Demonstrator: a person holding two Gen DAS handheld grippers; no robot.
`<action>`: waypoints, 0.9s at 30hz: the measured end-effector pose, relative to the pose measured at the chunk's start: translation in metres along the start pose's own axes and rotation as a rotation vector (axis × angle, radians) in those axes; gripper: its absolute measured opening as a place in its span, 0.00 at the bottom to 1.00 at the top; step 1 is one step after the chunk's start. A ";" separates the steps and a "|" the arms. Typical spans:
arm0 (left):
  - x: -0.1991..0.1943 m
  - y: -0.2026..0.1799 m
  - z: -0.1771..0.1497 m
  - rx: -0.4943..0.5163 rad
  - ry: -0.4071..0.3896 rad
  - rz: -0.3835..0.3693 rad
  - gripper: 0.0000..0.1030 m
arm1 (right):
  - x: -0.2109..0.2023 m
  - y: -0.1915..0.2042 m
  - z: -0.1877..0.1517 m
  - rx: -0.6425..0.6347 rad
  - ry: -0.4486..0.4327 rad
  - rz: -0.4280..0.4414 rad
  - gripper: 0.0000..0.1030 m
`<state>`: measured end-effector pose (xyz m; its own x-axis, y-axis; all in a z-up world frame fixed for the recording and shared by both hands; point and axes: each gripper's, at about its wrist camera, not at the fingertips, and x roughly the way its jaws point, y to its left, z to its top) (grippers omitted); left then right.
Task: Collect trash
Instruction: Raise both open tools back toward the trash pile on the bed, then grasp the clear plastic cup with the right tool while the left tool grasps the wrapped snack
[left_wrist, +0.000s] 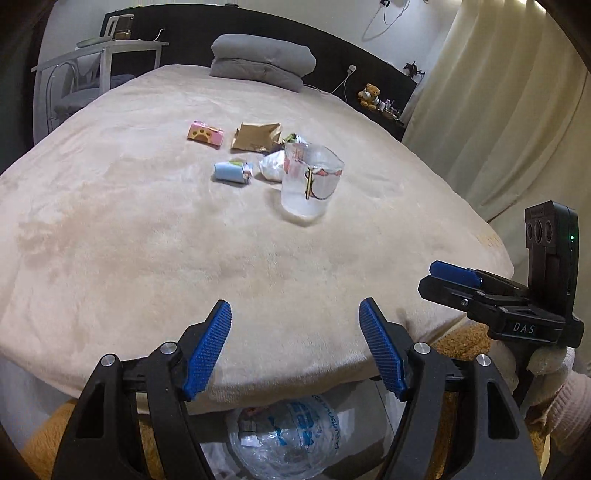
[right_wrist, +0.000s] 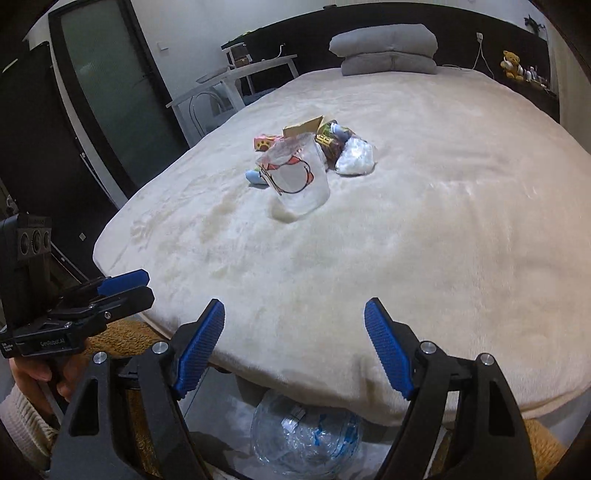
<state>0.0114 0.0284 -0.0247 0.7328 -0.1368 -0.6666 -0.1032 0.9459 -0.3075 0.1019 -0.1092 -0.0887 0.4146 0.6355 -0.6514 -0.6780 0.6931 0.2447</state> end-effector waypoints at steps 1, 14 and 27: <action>0.000 0.003 0.005 0.004 -0.007 0.009 0.68 | 0.003 0.003 0.005 -0.023 -0.011 -0.013 0.78; 0.003 0.049 0.059 -0.020 -0.086 0.014 0.77 | 0.063 0.012 0.053 -0.108 -0.034 -0.068 0.89; 0.016 0.071 0.086 -0.004 -0.129 0.045 0.94 | 0.121 0.013 0.090 -0.098 -0.055 -0.115 0.92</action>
<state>0.0735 0.1183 0.0012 0.8078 -0.0546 -0.5869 -0.1406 0.9491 -0.2818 0.1976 0.0072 -0.0994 0.5239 0.5734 -0.6299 -0.6788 0.7278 0.0979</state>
